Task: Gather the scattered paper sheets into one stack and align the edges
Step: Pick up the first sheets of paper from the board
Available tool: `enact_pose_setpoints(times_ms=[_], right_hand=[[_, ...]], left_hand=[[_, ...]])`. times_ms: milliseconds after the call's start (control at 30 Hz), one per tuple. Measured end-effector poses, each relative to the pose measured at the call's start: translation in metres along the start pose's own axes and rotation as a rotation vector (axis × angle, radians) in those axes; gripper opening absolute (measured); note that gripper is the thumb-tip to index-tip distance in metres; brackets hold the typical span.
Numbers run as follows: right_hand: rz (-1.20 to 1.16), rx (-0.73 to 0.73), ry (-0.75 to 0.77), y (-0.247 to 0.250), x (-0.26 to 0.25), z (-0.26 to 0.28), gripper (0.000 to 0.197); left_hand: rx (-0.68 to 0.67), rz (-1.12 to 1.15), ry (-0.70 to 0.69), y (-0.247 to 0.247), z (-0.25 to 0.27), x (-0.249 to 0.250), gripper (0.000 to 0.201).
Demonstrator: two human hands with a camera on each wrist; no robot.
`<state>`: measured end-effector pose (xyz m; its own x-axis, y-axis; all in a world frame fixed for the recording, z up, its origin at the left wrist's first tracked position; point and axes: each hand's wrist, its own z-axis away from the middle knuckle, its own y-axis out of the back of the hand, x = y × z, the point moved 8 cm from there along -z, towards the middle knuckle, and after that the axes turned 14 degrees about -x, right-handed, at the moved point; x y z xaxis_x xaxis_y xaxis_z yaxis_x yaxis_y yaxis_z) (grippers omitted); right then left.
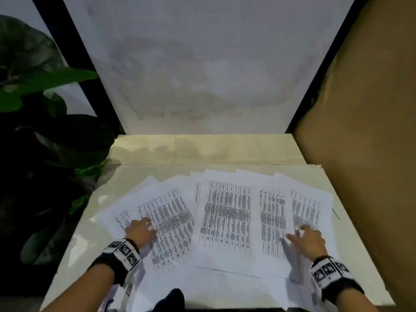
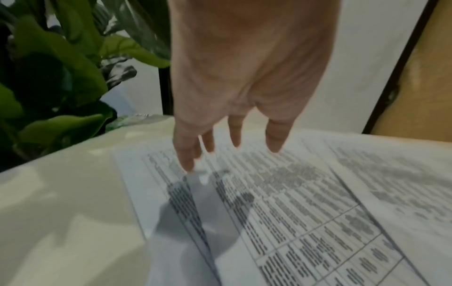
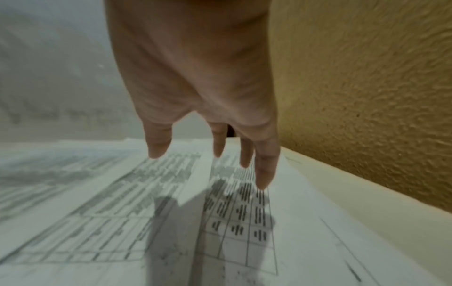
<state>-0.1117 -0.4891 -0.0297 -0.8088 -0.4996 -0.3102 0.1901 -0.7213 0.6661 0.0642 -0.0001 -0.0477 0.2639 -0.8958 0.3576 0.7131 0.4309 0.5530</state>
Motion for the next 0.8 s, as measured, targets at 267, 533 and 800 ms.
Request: enact_pose_setpoints(times_ms=[267,533,800], right_hand=[[-0.044,0.01,-0.172,-0.011,-0.031,-0.018,0.111],[0.018,-0.064,-0.134,-0.033,-0.066,-0.038,0.097],[-0.195,-0.078,0.185,-0.047,-0.118,-0.023,0.083]], left_hand=[[-0.011,0.321,0.276,-0.009,-0.002,-0.024,0.079],[0.068,0.528,0.329,-0.008,-0.015,-0.039,0.092],[0.071,0.588,0.282,-0.011,-0.017,-0.033,0.09]])
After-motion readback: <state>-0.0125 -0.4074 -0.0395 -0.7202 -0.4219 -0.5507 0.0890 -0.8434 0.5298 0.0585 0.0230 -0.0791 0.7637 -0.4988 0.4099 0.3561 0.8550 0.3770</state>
